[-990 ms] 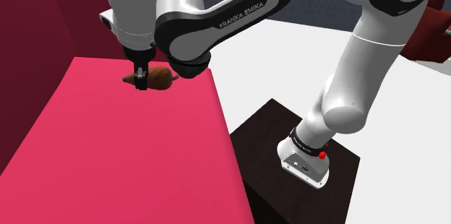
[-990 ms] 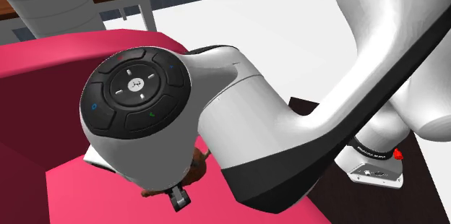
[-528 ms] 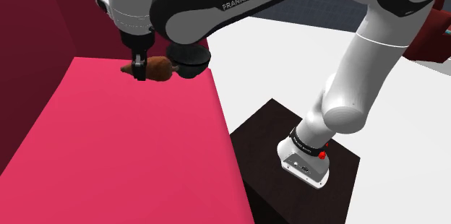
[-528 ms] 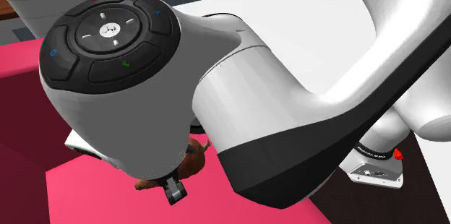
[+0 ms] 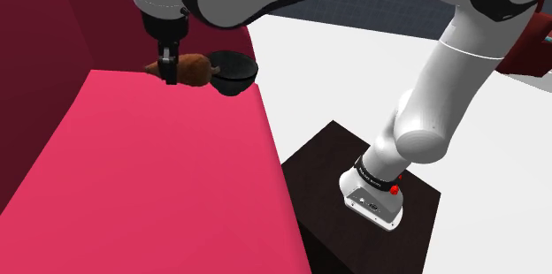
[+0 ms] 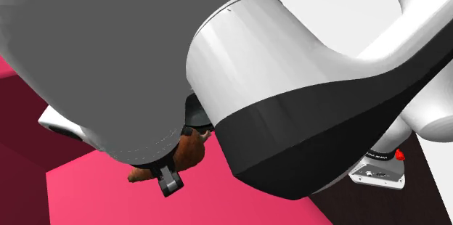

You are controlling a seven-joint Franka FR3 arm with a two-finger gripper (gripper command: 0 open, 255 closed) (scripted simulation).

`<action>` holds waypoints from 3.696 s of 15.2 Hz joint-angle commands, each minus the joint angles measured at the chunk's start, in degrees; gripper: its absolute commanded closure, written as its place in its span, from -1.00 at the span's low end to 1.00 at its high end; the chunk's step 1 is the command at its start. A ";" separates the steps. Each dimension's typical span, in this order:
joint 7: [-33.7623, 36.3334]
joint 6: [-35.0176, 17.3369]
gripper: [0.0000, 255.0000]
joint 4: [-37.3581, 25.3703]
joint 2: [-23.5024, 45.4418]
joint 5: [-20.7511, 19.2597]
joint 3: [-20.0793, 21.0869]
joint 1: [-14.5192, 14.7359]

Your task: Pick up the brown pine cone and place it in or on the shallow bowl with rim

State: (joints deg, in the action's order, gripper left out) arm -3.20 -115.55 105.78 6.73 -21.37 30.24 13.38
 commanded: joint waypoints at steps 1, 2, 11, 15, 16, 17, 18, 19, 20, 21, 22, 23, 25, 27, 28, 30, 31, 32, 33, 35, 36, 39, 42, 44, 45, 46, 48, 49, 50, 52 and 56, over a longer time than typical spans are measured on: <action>-0.76 1.45 1.00 -1.16 -0.50 0.54 0.04 -0.08; -1.02 2.13 1.00 -1.75 -0.65 0.73 0.06 -0.08; -8.29 2.06 1.00 1.16 -6.24 4.51 -2.31 -3.58; -14.44 -0.80 1.00 5.92 -10.19 6.88 -5.37 -6.39; -15.97 -1.44 1.00 6.92 -11.00 7.37 -6.17 -7.05; -17.50 -2.06 1.00 7.86 -11.75 7.82 -6.99 -7.68; -19.02 -2.65 1.00 8.72 -12.43 8.24 -7.83 -8.28; -20.54 -3.21 1.00 9.52 -13.04 8.61 -8.68 -8.87; -22.05 -3.76 1.00 10.25 -13.58 8.96 -9.54 -9.46; -23.55 -4.28 1.00 10.91 -14.06 9.27 -10.40 -10.03; -24.82 -4.71 1.00 11.42 -14.42 9.52 -11.14 -10.52; -24.61 -5.44 1.00 12.04 -14.28 9.37 -11.13 -10.51; -24.16 -6.90 1.00 13.24 -13.95 9.05 -11.09 -10.53; -23.69 -8.36 1.00 14.39 -13.58 8.70 -11.05 -10.56; -23.44 -9.08 1.00 14.94 -13.38 8.50 -11.02 -10.58; -22.92 -10.52 1.00 16.02 -12.93 8.09 -10.97 -10.62; -22.65 -11.24 1.00 16.54 -12.68 7.86 -10.94 -10.64; -22.37 -11.96 1.00 17.04 -12.42 7.62 -10.92 -10.67; -22.09 -12.68 1.00 17.54 -12.15 7.38 -10.89 -10.69; -21.62 -13.80 1.00 18.29 -11.70 6.96 -10.85 -10.73; -21.62 -13.80 1.00 18.29 -11.71 6.96 -10.85 -10.73; -21.62 -13.80 1.00 18.29 -11.70 6.96 -10.85 -10.73; -21.62 -13.80 1.00 18.29 -11.70 6.96 -10.85 -10.73; -21.62 -13.81 -1.00 18.30 -11.70 6.95 -10.86 -10.74; -21.61 -13.81 -1.00 18.29 -11.69 6.95 -10.86 -10.74; -21.61 -13.81 -1.00 18.29 -11.69 6.95 -10.85 -10.74; -21.61 -13.81 -1.00 18.29 -11.69 6.95 -10.85 -10.74; -22.11 -12.08 -1.00 17.58 -12.81 7.72 -10.77 -10.53; -22.56 -10.34 -1.00 16.80 -13.85 8.41 -10.70 -10.33; -23.27 -7.19 -1.00 15.18 -15.53 9.48 -10.59 -9.99; -23.27 -7.19 -1.00 15.18 -15.53 9.48 -10.60 -9.98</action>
State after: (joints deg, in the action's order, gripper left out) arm -26.44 -122.83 121.02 -8.78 -11.92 19.64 3.40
